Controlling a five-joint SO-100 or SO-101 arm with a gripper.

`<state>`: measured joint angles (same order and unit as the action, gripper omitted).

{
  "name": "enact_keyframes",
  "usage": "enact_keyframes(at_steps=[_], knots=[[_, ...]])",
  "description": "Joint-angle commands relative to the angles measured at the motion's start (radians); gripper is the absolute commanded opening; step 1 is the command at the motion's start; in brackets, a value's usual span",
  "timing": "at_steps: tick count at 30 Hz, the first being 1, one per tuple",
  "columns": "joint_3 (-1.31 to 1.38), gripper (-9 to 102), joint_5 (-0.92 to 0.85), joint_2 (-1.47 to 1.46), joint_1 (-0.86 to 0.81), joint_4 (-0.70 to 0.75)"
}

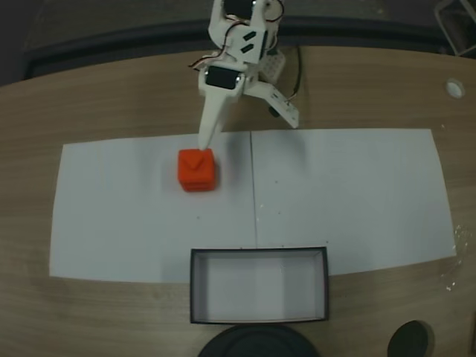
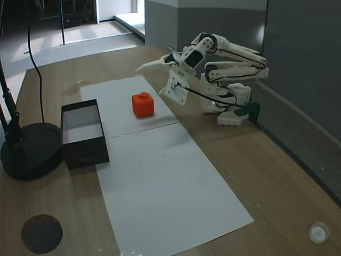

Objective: Grab a orange square and put it in the box.

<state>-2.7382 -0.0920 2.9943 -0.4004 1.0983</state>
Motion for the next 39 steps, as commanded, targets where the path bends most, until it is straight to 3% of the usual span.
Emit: enact_keyframes(at_steps=[1, 10, 17, 19, 22, 26, 30, 34, 39], knots=[[0.195, 43, -0.002, -0.256, -0.035, 0.005], [0.512, 40, -0.006, -0.907, -0.063, 0.012], [0.637, 39, -0.006, -1.17, -0.063, 0.011], [0.66, 32, -0.006, -1.2, -0.063, 0.011], [0.695, 10, -0.008, -1.223, -0.057, 0.011], [0.767, 9, -0.017, -1.206, -0.02, 0.015], [0.96, 10, 0.025, -1.109, 0.103, 0.117], [1.224, 10, 0.063, -1.005, 0.334, 0.202], [1.499, 10, 0.072, -1.034, 0.612, 0.201]])
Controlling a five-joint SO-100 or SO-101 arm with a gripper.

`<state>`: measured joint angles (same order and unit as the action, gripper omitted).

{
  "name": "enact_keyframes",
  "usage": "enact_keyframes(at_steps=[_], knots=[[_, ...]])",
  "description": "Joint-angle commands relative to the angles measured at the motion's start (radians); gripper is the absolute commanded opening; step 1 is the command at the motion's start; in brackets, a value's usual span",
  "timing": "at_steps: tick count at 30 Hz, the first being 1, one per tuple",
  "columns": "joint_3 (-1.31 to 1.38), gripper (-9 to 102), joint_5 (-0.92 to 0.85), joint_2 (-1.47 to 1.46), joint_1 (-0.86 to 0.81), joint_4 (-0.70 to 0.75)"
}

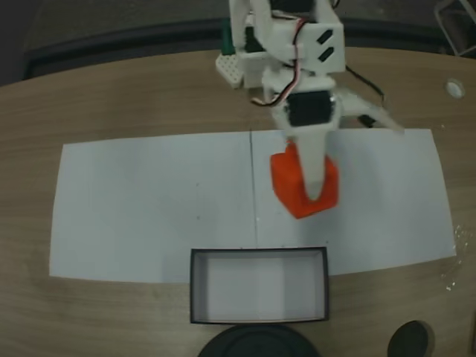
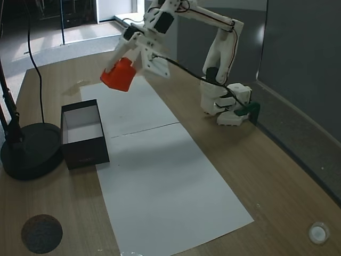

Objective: Grab a orange square and put it in the box.

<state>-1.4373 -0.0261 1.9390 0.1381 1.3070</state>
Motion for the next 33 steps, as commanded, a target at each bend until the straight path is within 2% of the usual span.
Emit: enact_keyframes(at_steps=[1, 5, 14, 22, 24, 30, 33], knots=[[0.233, 10, 0.006, -0.012, 0.103, -0.015], [0.376, 10, 0.006, -0.213, 0.115, -0.018], [0.73, 10, 0.014, -0.719, -0.071, -0.006], [0.802, 11, 0.012, -0.879, -0.121, 0.055], [0.798, 15, 0.014, -0.894, -0.123, 0.055], [0.801, 38, 0.015, -0.899, -0.123, 0.101], [0.804, 37, 0.015, -0.868, -0.12, 0.129]])
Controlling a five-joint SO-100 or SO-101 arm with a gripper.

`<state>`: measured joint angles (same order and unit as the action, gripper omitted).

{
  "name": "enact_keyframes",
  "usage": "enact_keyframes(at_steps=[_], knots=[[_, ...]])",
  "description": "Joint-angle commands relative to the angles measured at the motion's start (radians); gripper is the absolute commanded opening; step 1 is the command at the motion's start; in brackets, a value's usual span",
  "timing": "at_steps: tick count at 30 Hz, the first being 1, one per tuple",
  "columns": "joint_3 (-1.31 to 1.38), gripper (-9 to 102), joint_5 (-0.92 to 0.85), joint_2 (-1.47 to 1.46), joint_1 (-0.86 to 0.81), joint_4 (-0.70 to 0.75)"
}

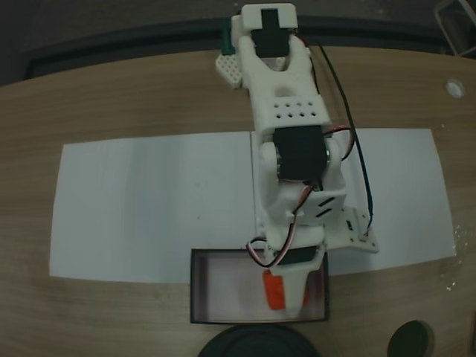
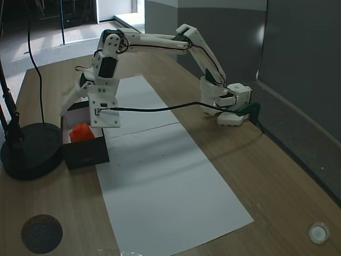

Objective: Grab a orange square and put it in the box.

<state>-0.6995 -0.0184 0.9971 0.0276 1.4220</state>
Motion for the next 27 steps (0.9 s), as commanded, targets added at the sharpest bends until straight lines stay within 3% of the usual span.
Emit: enact_keyframes(at_steps=[1, 4, 9, 14, 18, 27], knots=[[0.066, 36, 0.009, 0.1, -0.005, 0.037], [0.066, 30, 0.009, 0.199, 0.002, 0.086], [0.058, 2, 0.017, 0.453, 0.002, 0.181], [0.055, 2, 0.014, 0.709, 0.038, 0.301], [-0.043, 1, 0.008, 0.939, 0.054, 0.308], [-0.637, 1, 0.006, 1.603, 0.048, 0.298]])
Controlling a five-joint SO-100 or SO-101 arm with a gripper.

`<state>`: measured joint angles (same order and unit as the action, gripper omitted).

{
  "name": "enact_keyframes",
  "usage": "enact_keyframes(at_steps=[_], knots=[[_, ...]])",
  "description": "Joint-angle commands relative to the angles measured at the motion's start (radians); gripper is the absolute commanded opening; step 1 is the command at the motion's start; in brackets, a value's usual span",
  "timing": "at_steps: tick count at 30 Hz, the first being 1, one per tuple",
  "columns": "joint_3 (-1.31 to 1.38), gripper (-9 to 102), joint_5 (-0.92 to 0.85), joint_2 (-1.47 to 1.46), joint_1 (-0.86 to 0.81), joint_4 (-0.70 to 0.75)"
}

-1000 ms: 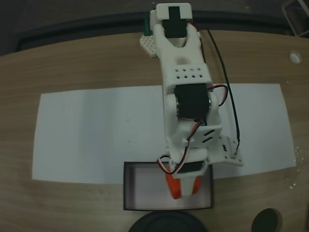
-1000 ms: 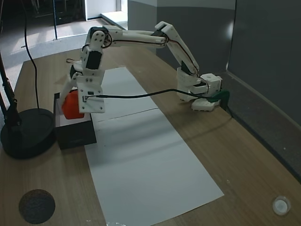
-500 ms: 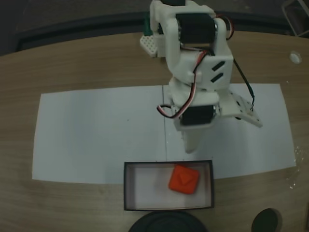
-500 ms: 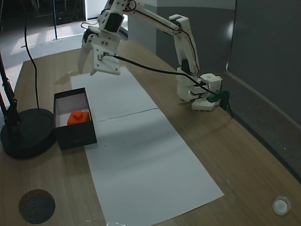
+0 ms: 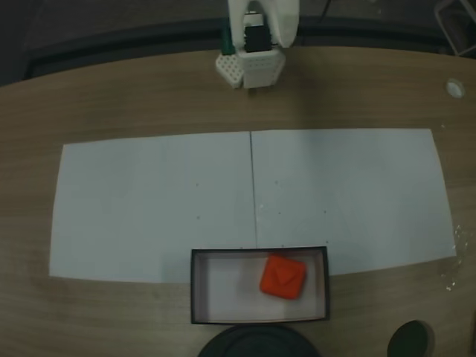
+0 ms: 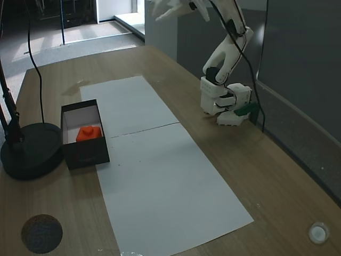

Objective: Grab a orange square and put it in the box.

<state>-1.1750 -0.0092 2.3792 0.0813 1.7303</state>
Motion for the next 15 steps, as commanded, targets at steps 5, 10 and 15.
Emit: enact_keyframes(at_steps=[5, 10, 15], knots=[[-0.546, 0, -0.038, 0.604, -0.012, -0.031], [-0.749, 0, -0.061, 0.948, -0.071, -0.083], [-0.928, 0, -0.052, 1.1, -0.133, -0.241]])
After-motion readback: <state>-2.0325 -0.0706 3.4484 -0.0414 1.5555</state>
